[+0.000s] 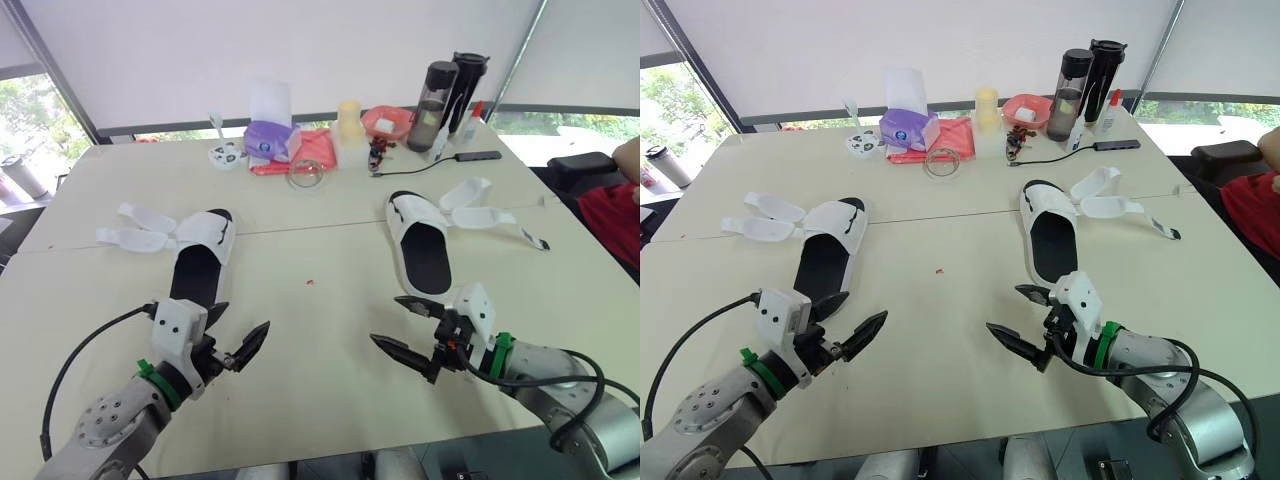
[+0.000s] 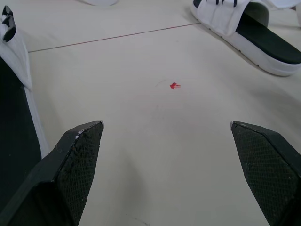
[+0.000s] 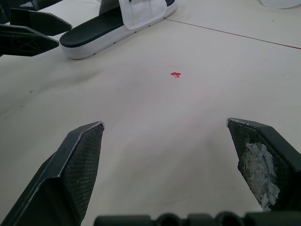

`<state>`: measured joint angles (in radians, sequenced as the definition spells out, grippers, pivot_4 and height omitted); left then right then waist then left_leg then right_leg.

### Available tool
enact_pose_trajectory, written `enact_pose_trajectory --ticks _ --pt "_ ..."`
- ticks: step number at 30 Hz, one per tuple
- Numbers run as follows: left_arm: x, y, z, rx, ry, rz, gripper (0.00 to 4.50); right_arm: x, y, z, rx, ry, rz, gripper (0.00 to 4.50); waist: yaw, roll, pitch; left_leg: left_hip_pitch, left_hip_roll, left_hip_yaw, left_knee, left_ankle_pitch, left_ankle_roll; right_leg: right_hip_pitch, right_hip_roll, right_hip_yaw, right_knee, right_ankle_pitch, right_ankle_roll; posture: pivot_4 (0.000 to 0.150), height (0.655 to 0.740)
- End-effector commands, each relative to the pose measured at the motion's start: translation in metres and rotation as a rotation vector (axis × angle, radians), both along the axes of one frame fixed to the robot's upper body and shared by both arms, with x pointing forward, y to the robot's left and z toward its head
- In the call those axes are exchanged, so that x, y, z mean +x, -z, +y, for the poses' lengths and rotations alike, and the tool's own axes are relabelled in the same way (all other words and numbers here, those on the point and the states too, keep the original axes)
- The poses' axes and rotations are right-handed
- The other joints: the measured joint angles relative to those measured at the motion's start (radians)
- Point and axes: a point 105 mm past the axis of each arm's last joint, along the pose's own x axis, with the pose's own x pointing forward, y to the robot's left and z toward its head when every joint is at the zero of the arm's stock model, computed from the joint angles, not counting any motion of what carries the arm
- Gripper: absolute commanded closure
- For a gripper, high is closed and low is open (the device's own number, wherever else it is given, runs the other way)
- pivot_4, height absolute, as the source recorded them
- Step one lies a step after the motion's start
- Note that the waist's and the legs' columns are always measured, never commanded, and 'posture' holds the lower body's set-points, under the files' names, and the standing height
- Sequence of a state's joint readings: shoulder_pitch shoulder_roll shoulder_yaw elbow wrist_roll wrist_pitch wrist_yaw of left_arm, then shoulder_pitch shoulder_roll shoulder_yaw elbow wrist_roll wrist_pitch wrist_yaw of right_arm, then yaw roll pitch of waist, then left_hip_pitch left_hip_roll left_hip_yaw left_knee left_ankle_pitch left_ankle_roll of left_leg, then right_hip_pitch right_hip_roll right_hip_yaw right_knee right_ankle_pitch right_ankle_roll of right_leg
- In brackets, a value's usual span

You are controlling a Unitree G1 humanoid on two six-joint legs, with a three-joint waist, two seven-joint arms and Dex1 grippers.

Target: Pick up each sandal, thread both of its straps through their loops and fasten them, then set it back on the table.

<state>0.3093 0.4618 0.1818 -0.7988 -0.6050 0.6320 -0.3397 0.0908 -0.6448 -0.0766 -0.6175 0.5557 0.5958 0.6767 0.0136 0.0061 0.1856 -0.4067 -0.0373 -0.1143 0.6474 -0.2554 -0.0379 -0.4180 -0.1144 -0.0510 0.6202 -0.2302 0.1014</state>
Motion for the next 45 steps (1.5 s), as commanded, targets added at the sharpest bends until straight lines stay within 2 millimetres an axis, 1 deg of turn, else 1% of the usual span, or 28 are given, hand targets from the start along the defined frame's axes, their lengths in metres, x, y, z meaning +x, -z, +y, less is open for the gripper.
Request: enact_pose_trajectory --ticks 1,11,16,19,22,24,25,27,29,31,33,34,35,37,39,41,45 --pt "-0.001 -0.007 0.0 0.001 0.005 -0.026 0.0 0.001 -0.007 0.002 0.019 0.001 -0.025 0.02 0.0 0.0 0.0 0.0 0.0 0.0 0.0 0.0 0.0 0.0 0.0 0.0 0.0 0.0 0.0 0.15 0.74" --pt "0.0 -0.01 -0.001 -0.015 0.022 -0.031 0.0 0.003 -0.005 0.001 0.036 0.037 -0.014 0.02 0.0 0.0 0.0 0.0 0.0 0.0 0.0 0.0 0.0 0.0 0.0 0.0 0.0 0.0 0.0 0.15 0.74" --pt "0.005 -0.014 -0.002 -0.003 0.03 -0.053 0.0 0.011 -0.006 -0.002 0.05 0.065 -0.017 0.02 0.0 0.0 0.0 0.0 0.0 0.0 0.0 0.0 0.0 0.0 0.0 0.0 0.0 0.0 0.0 0.15 0.74" --pt "0.008 -0.017 0.002 0.038 0.053 -0.074 0.0 0.016 -0.009 -0.004 0.071 0.093 -0.021 0.02 0.0 0.0 0.0 0.0 0.0 0.0 0.0 0.0 0.0 0.0 0.0 0.0 0.0 0.0 0.0 0.15 0.74" --pt "0.011 -0.022 0.001 0.048 0.111 -0.081 0.0 0.017 -0.011 -0.007 0.09 0.128 -0.012 0.02 0.0 0.0 0.0 0.0 0.0 0.0 0.0 0.0 0.0 0.0 0.0 0.0 0.0 0.001 -0.001 0.15 0.74" --pt "0.018 -0.029 -0.001 0.041 0.153 -0.097 0.0 0.02 -0.014 -0.012 0.137 0.184 0.005 0.02 0.003 0.0 0.0 0.0 0.0 0.0 0.0 0.0 0.0 0.0 0.0 0.0 0.0 0.001 -0.001 0.15 0.74" --pt "0.022 -0.034 -0.004 0.039 0.186 -0.107 0.0 0.024 -0.016 -0.015 0.179 0.226 0.021 0.02 0.003 0.0 0.0 0.0 0.0 0.0 0.0 0.0 0.0 0.0 0.0 0.0 0.0 0.001 -0.001 0.15 0.74" --pt "0.033 -0.049 -0.009 0.047 0.266 -0.144 0.0 0.033 -0.023 -0.022 0.328 0.342 0.08 0.02 0.002 -0.001 0.0 0.0 0.0 0.0 0.001 0.0 0.0 0.001 0.0 0.0 0.0 0.001 -0.001 0.15 0.74" --pt "0.04 -0.063 -0.014 0.047 0.332 -0.165 0.0 0.037 -0.026 -0.025 0.417 0.406 0.131 0.02 0.0 -0.001 0.0 0.001 0.0 -0.001 0.001 0.0 0.0 0.001 0.002 0.0 0.001 0.001 -0.001 0.15 0.74" --pt "0.044 -0.07 -0.018 0.055 0.377 -0.171 0.0 0.04 -0.027 -0.026 0.471 0.452 0.171 0.02 -0.004 0.0 0.0 0.001 0.0 -0.001 0.001 0.0 0.0 0.001 0.002 0.0 0.001 0.001 -0.002 0.15 0.74" --pt "0.047 -0.078 -0.024 0.066 0.44 -0.183 0.0 0.047 -0.028 -0.028 0.594 0.546 0.232 0.02 -0.009 -0.001 0.0 0.001 0.0 0.0 -0.001 0.0 0.0 0.0 0.002 0.002 0.001 0.003 -0.004 0.15 0.74" --pt "0.048 -0.082 -0.027 0.068 0.471 -0.187 0.0 0.053 -0.029 -0.029 0.677 0.603 0.265 0.02 -0.011 -0.001 0.0 0.001 0.0 0.0 -0.001 0.0 0.0 -0.001 0.002 0.002 0.002 0.003 -0.002 0.15 0.74" --pt "0.046 -0.086 -0.033 0.06 0.516 -0.185 0.0 0.063 -0.034 -0.03 0.826 0.68 0.303 0.02 -0.014 -0.001 0.0 0.001 0.0 0.001 -0.002 0.0 0.0 -0.002 0.003 0.003 0.003 0.004 0.0 0.15 0.74" --pt "0.043 -0.089 -0.039 0.049 0.57 -0.174 0.0 0.077 -0.041 -0.03 1.004 0.762 0.372 0.02 -0.027 -0.001 0.001 0.0 0.0 0.001 -0.001 0.0 0.0 -0.005 0.003 0.005 0.008 0.003 0.001 0.15 0.74" --pt "0.041 -0.088 -0.042 0.051 0.593 -0.164 0.0 0.091 -0.047 -0.031 1.111 0.813 0.41 0.02 -0.035 0.0 0.001 0.002 0.0 0.004 -0.002 0.001 0.0 -0.007 0.003 0.009 0.01 0.003 0.001 0.15 0.74" --pt "0.042 -0.087 -0.044 0.047 0.594 -0.162 0.0 0.104 -0.049 -0.033 1.17 0.851 0.427 0.02 -0.035 0.0 0.001 0.003 0.0 0.005 -0.002 0.001 0.0 -0.007 0.004 0.011 0.011 0.003 0.001 0.15 0.74" --pt "0.045 -0.086 -0.045 0.037 0.574 -0.168 0.0 0.125 -0.043 -0.039 1.232 0.917 0.468 0.02 -0.033 0.0 0.001 0.003 0.0 0.005 -0.002 0.001 0.0 -0.007 0.005 0.012 0.011 0.004 0.001 0.15 0.74"
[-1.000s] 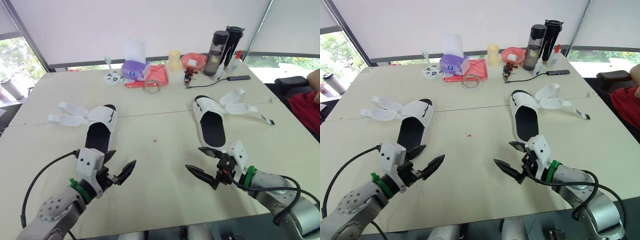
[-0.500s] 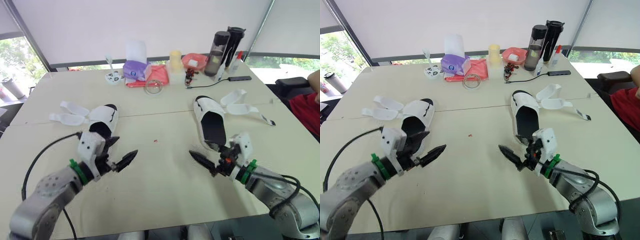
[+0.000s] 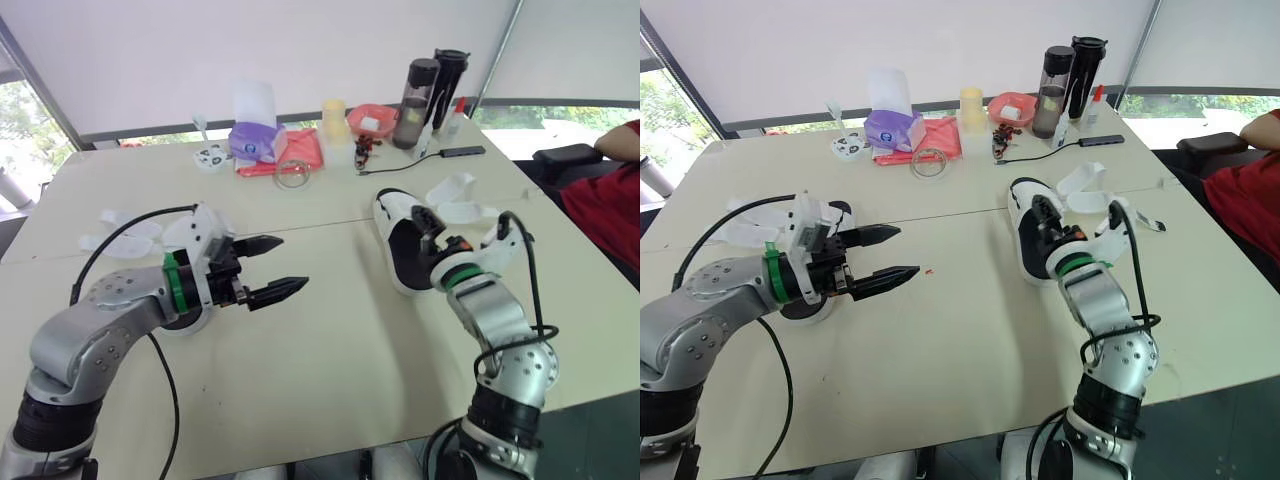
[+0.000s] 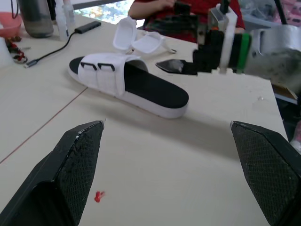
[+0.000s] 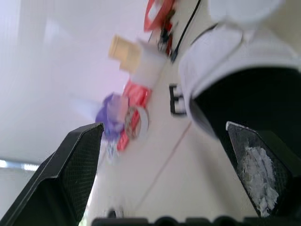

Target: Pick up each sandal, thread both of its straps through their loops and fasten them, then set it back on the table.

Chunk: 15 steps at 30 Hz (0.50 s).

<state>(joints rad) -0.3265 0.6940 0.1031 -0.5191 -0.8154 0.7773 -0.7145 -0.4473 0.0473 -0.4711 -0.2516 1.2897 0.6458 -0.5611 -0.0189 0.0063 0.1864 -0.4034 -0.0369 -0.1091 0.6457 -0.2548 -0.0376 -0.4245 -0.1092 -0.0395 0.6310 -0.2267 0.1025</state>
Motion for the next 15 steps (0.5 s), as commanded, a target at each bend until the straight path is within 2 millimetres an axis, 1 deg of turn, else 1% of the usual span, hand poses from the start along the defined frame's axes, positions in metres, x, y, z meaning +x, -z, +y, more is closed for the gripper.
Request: enact_pose_trajectory --ticks 1,4,6,10,13,15 --pt "0.001 -0.007 -0.002 -0.02 -0.013 -0.037 0.0 0.015 0.002 -0.005 0.022 0.042 0.009 0.02 -0.001 0.0 0.0 0.0 0.0 0.0 0.0 0.0 0.0 0.0 0.0 0.001 0.0 0.0 0.0 0.15 0.74" --pt "0.0 -0.005 -0.003 -0.027 -0.022 -0.036 0.0 0.028 0.001 0.002 0.0 0.032 0.007 0.02 -0.003 0.0 0.0 0.0 0.0 0.002 0.0 0.0 0.0 0.0 0.001 0.003 0.0 0.0 0.0 0.15 0.74" --pt "0.0 -0.005 -0.004 -0.039 -0.031 -0.033 0.0 0.036 -0.001 0.006 -0.008 0.034 0.0 0.02 -0.006 0.0 0.0 0.001 0.001 0.002 0.0 0.0 0.0 -0.001 0.006 0.009 0.0 0.0 0.0 0.15 0.74" --pt "-0.002 -0.004 -0.007 -0.062 -0.043 -0.026 0.0 0.053 -0.004 0.006 -0.008 0.052 -0.025 0.02 -0.018 0.001 0.0 0.001 0.002 0.002 0.0 0.0 0.0 -0.001 0.007 0.01 0.001 0.0 0.0 0.15 0.74" --pt "-0.003 -0.002 -0.008 -0.064 -0.053 -0.023 0.0 0.064 -0.005 0.009 0.01 0.052 -0.029 0.02 -0.024 0.001 0.0 0.001 0.002 0.002 0.0 0.0 0.0 -0.001 0.007 0.01 0.001 0.0 0.0 0.15 0.74" --pt "-0.002 -0.001 -0.008 -0.067 -0.067 -0.025 0.0 0.076 -0.004 0.011 0.051 0.046 -0.021 0.02 -0.025 0.001 0.0 0.001 0.002 0.002 0.0 0.0 0.0 -0.001 0.007 0.011 0.001 0.0 0.0 0.15 0.74"
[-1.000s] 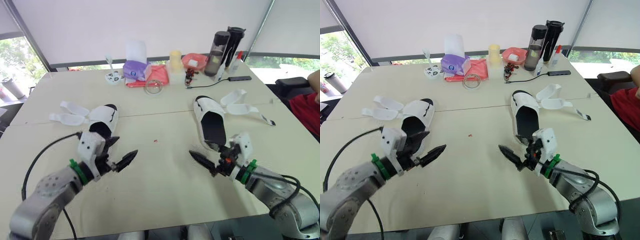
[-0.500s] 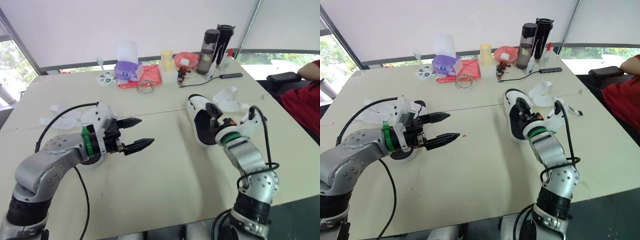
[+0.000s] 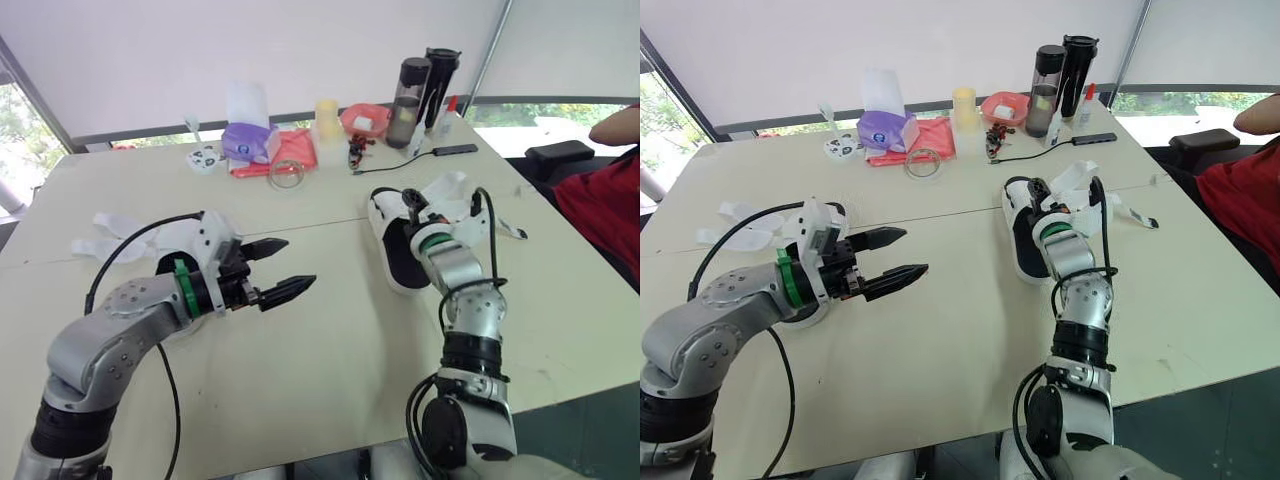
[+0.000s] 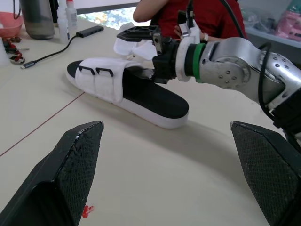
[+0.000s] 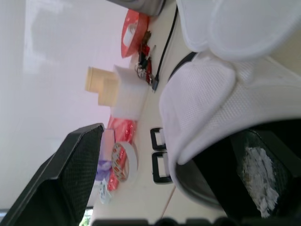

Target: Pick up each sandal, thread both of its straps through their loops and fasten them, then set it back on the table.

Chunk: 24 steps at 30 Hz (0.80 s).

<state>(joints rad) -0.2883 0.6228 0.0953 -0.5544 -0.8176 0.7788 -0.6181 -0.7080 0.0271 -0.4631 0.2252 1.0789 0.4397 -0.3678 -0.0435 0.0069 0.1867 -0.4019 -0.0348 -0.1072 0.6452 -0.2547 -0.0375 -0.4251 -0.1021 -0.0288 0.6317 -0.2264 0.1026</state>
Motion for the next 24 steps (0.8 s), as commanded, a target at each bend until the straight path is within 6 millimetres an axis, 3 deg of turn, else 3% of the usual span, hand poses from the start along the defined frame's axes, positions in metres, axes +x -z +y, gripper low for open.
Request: enact_pose_trajectory --ticks 1,7,14,17,22,24 --pt "-0.001 -0.007 0.0 -0.011 -0.021 -0.043 0.0 0.018 -0.012 0.001 0.054 0.006 -0.041 0.02 0.0 0.0 0.0 0.0 0.0 0.0 0.0 0.0 0.0 0.0 0.0 0.0 0.0 0.0 0.0 0.15 0.74" --pt "0.003 -0.007 0.0 -0.014 -0.051 -0.05 0.0 0.045 -0.003 0.004 0.092 0.011 0.035 0.02 -0.001 0.0 0.0 0.001 0.0 0.001 -0.001 0.0 0.0 0.0 0.0 0.001 0.0 0.0 0.0 0.15 0.74" --pt "0.006 -0.007 0.003 -0.016 -0.08 -0.057 0.0 0.053 -0.002 0.001 0.077 0.028 0.04 3.39 -0.001 0.0 0.0 0.0 0.0 0.002 -0.001 0.0 0.0 0.0 0.0 0.002 0.0 0.0 0.0 0.15 0.74" --pt "0.007 -0.006 0.004 -0.015 -0.083 -0.055 0.0 0.053 -0.005 0.002 0.041 0.012 0.022 4.29 0.0 0.0 0.0 0.001 0.0 0.001 0.0 0.0 0.0 0.0 0.0 0.002 0.0 0.0 0.0 0.15 0.74" --pt "0.008 -0.004 0.003 -0.017 -0.083 -0.051 0.0 0.051 -0.011 0.001 -0.042 -0.019 -0.003 4.48 0.0 0.0 0.0 0.001 0.0 0.002 0.0 0.0 0.0 0.0 0.0 0.003 0.0 0.0 0.0 0.15 0.74" --pt "0.007 -0.003 0.004 -0.013 -0.08 -0.046 0.0 0.046 -0.025 0.012 -0.143 -0.126 -0.055 4.48 0.002 0.0 0.0 0.001 0.0 0.001 0.0 0.0 0.0 0.0 0.0 0.003 0.0 0.0 0.0 0.15 0.74"
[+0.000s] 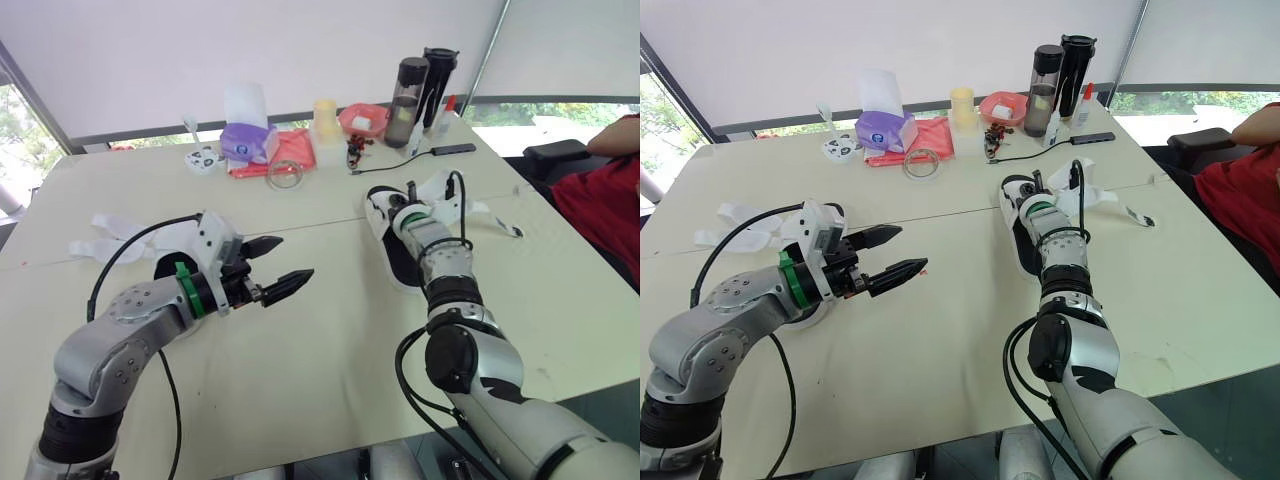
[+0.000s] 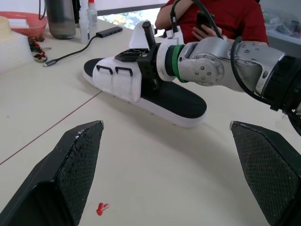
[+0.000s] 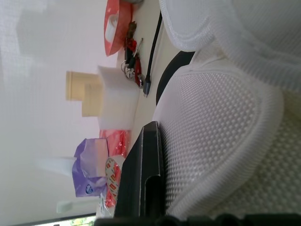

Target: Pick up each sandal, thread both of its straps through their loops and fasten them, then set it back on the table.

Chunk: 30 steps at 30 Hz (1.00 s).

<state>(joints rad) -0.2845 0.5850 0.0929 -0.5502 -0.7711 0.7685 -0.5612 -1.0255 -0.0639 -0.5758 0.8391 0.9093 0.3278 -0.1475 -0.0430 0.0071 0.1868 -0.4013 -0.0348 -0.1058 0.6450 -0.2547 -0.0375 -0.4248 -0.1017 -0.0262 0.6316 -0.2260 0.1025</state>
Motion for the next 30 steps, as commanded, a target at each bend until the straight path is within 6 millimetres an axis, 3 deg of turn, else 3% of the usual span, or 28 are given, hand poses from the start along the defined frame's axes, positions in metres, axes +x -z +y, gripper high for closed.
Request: enact_pose_trajectory --ticks 1,5,8,14,21,24,30 --pt "-0.002 -0.005 0.002 0.001 0.005 -0.029 0.0 -0.011 -0.042 0.011 -0.197 -0.189 -0.154 4.48 0.002 0.0 0.0 0.0 0.0 0.0 0.0 0.0 0.0 0.0 0.0 0.0 0.0 0.0 0.0 0.15 0.74" --pt "-0.007 -0.005 0.001 -0.008 0.044 -0.006 0.0 -0.044 -0.051 0.038 -0.319 -0.468 -0.195 4.48 0.001 0.001 0.0 -0.004 0.0 0.0 0.0 0.0 0.0 -0.003 0.0 0.0 -0.001 0.0 0.0 0.15 0.74" --pt "-0.018 -0.008 -0.004 0.01 0.135 0.016 0.0 -0.085 -0.046 0.059 -0.308 -0.737 -0.191 4.48 -0.002 0.001 0.0 -0.003 0.0 -0.001 0.0 0.0 0.0 -0.003 0.0 0.0 0.0 0.0 0.0 0.15 0.74" --pt "-0.029 -0.008 -0.001 0.054 0.209 0.05 0.0 -0.133 -0.027 0.067 -0.262 -1.026 -0.128 4.48 0.001 0.001 0.001 -0.003 0.002 -0.001 0.0 0.0 0.0 -0.003 0.003 0.0 0.0 0.0 -0.001 0.15 0.74" --pt "-0.032 -0.002 -0.003 0.052 0.222 0.077 0.0 -0.157 -0.014 0.069 -0.242 -1.181 -0.103 4.48 0.001 0.001 0.001 -0.004 0.002 -0.001 0.001 0.0 0.0 -0.002 0.003 0.0 -0.001 0.0 -0.001 0.15 0.74" --pt "-0.033 0.0 -0.004 0.052 0.224 0.084 0.0 -0.17 0.003 0.07 -0.245 -1.251 -0.047 4.48 0.0 0.001 0.001 -0.004 0.002 -0.001 0.001 0.0 0.0 -0.002 0.004 0.0 -0.001 0.0 -0.001 0.15 0.74" --pt "-0.034 0.002 -0.004 0.051 0.215 0.09 0.0 -0.179 0.016 0.066 -0.243 -1.317 0.004 4.48 0.001 0.0 0.001 -0.004 0.002 -0.001 0.002 0.0 0.0 -0.002 0.004 0.0 -0.001 0.0 -0.001 0.15 0.74"
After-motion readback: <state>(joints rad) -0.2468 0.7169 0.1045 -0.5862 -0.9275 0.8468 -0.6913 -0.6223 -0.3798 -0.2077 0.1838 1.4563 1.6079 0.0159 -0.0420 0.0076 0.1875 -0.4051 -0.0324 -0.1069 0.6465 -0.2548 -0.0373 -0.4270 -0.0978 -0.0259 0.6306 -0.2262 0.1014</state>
